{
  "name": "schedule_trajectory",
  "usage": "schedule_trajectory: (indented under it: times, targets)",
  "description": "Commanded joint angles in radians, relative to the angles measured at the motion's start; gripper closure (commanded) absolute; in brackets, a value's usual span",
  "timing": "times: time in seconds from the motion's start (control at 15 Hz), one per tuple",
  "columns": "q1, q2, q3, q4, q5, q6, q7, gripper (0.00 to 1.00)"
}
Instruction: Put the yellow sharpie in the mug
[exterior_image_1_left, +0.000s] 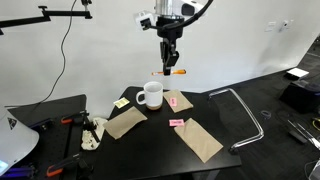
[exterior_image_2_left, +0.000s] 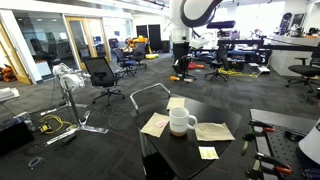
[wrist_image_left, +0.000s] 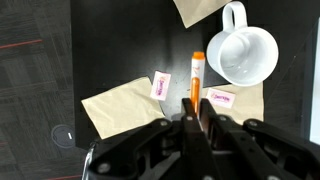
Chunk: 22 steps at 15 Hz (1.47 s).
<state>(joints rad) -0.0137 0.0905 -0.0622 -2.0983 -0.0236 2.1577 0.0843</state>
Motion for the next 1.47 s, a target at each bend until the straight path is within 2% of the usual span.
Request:
schedule_trajectory:
  times: [0.0, 0.33, 0.87, 1.4]
  targets:
    - [-0.023, 0.012, 0.006, 0.011, 0.055, -0.007, -0.093, 0.97]
    - [-0.067, 0.026, 0.004, 0.010, 0.201, 0.002, -0.367, 0.97]
    - [-0.144, 0.041, 0.010, 0.001, 0.508, -0.005, -0.926, 0.97]
    - [-0.181, 0.073, 0.003, 0.003, 0.801, -0.087, -1.403, 0.97]
